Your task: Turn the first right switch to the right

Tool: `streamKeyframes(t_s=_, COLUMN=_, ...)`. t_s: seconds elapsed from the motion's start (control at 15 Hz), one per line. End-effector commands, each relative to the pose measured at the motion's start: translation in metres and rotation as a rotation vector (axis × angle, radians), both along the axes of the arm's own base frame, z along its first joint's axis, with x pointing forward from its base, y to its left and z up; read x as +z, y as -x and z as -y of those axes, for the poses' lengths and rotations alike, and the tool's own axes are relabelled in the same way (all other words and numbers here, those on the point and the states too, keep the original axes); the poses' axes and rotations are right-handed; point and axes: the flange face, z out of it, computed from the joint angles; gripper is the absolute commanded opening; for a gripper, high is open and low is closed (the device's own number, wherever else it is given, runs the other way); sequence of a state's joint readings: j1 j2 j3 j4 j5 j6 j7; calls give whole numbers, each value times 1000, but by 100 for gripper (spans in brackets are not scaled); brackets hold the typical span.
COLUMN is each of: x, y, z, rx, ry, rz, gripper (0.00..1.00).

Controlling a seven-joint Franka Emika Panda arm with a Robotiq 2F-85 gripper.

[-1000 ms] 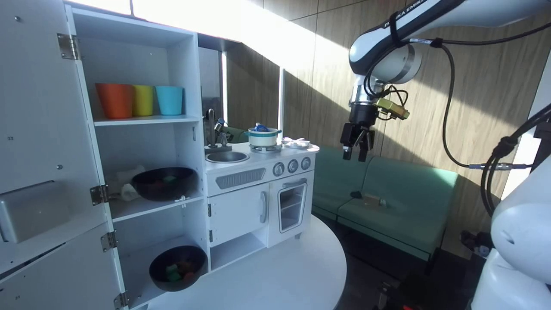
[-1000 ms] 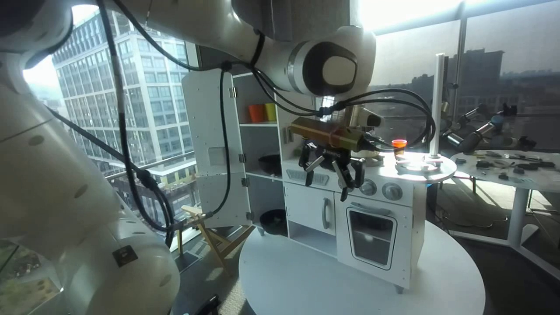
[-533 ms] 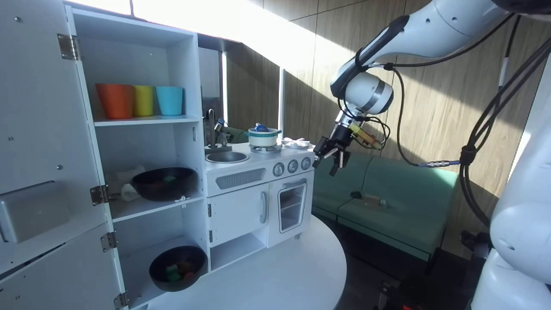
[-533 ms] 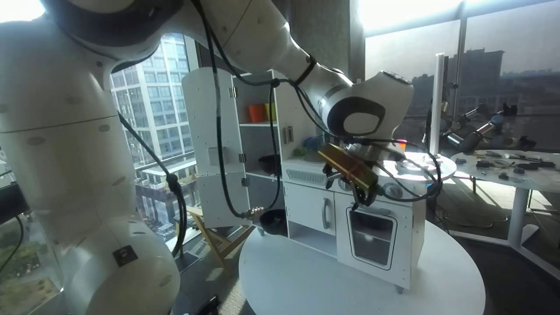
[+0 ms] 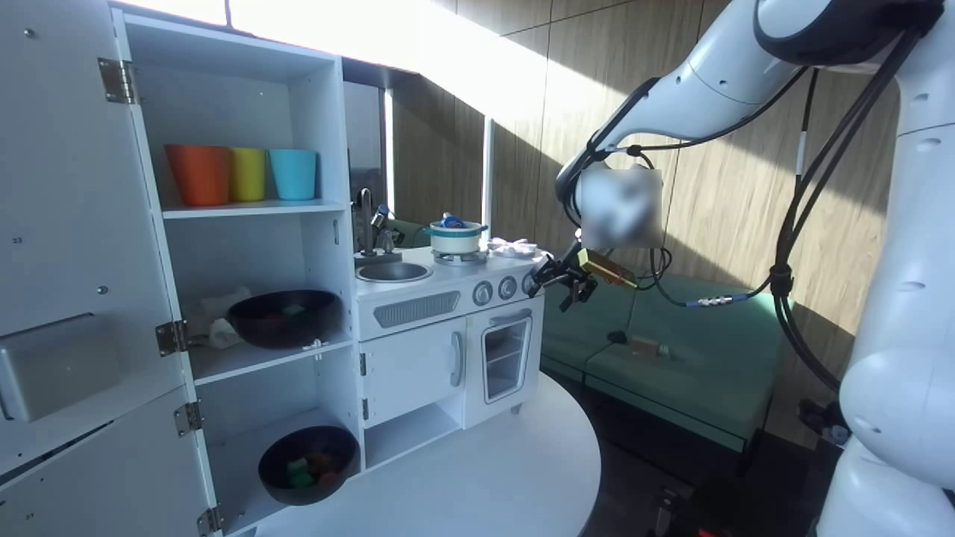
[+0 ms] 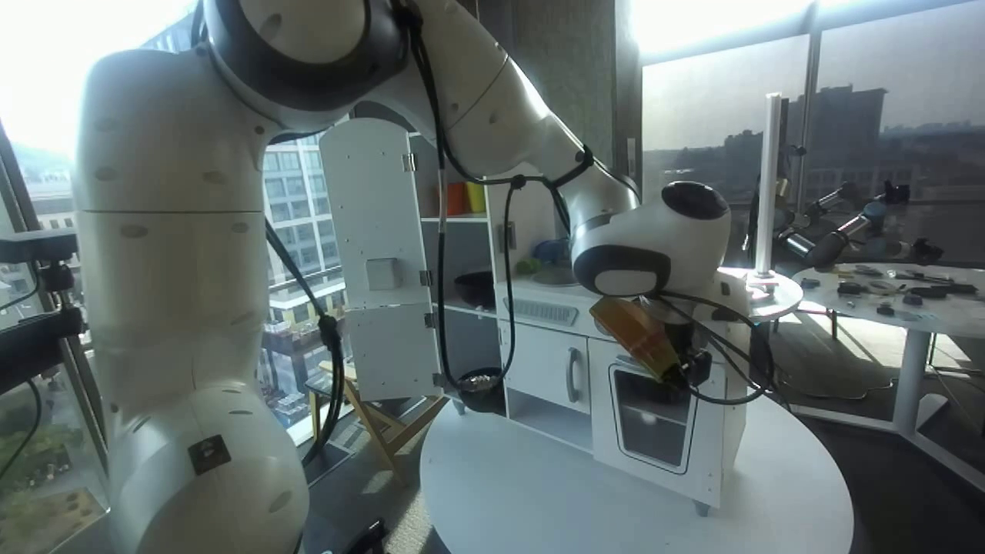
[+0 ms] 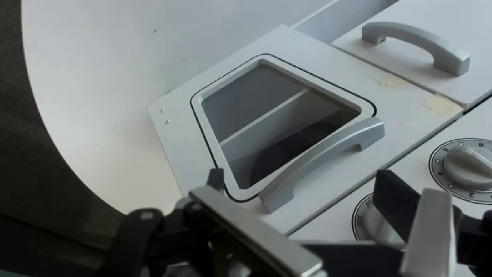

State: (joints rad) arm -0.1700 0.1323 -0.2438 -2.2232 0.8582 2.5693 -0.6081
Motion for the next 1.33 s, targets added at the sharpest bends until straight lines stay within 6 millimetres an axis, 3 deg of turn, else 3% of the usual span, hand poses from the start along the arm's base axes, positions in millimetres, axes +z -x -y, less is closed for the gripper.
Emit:
streamKeyframes(t_s=0.0, x=0, y=1, z=-4, rx=-71, ry=109, rz=117, gripper=100)
streamKeyframes(t_s=0.4, x=-2, y=6, z=-27, rx=-141, ry=281, rz=229, gripper=100)
streamKeyframes(t_s=0.67, x=10, y=7, z=-40, rx=-131, ry=327, rz=296, gripper=100)
streamKeyframes(t_s=1.13, x=7, y=-1, z=-25, rx=-130, ry=372, rz=359, gripper=100)
streamKeyframes(t_s=1.27, x=-11, y=4, z=-28, rx=-106, ry=346, rz=325, gripper=100)
